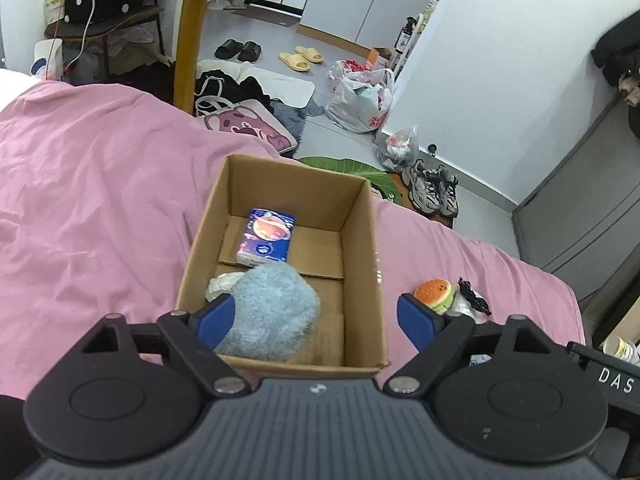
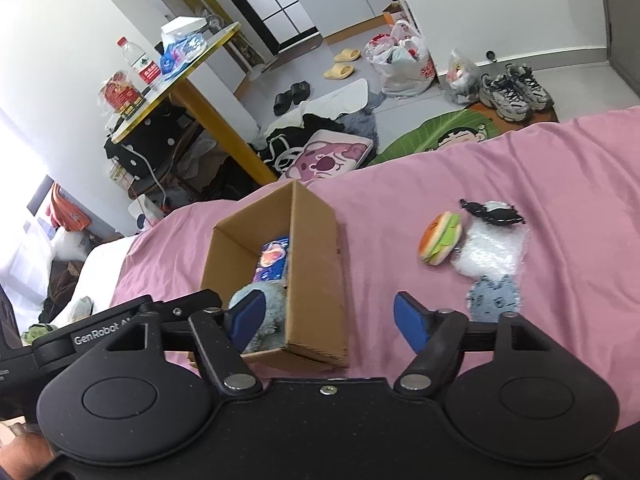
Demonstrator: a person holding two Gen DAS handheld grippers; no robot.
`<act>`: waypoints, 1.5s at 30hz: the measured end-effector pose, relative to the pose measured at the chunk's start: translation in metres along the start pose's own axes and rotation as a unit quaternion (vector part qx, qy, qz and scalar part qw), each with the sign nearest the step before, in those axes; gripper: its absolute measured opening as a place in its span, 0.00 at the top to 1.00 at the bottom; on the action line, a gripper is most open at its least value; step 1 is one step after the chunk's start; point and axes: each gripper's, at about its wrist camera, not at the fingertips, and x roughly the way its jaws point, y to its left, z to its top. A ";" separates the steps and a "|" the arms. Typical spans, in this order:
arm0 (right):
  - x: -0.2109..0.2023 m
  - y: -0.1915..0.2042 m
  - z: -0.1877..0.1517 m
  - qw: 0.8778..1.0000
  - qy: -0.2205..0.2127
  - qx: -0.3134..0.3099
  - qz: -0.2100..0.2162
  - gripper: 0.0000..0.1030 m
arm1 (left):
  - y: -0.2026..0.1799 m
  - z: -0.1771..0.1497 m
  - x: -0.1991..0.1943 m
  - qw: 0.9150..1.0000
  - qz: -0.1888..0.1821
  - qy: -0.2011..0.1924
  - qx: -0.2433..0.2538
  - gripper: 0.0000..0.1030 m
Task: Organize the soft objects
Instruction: 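Move both tools back to the hamburger plush and blue-grey cat plush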
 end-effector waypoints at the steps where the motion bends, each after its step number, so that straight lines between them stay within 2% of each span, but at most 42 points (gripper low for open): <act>1: -0.002 -0.003 0.000 1.000 -0.003 0.001 -0.001 0.25 | -0.003 -0.001 -0.001 1.000 0.002 0.002 0.003 0.11; 5: -0.011 -0.016 0.001 1.000 -0.017 0.007 -0.005 0.11 | -0.014 -0.004 -0.002 1.000 -0.001 0.007 0.011 0.08; 9: -0.021 -0.031 0.001 0.999 -0.030 0.015 -0.012 0.05 | -0.026 -0.009 -0.004 1.000 0.000 0.003 0.023 0.01; 22: -0.039 -0.084 0.004 0.997 -0.045 0.054 -0.019 0.04 | -0.068 -0.019 -0.005 0.999 -0.013 -0.011 0.047 0.00; 32: -0.033 -0.115 0.004 0.993 -0.047 0.107 -0.010 0.05 | -0.090 -0.028 0.011 0.998 0.011 0.026 0.052 0.00; 40: -0.020 -0.129 0.005 0.992 -0.032 0.123 -0.007 0.06 | -0.107 -0.032 0.021 0.998 0.012 0.023 0.056 0.01; 45: -0.007 -0.136 0.007 0.991 -0.014 0.134 -0.002 0.14 | -0.116 -0.029 0.029 0.998 0.014 0.013 0.067 0.02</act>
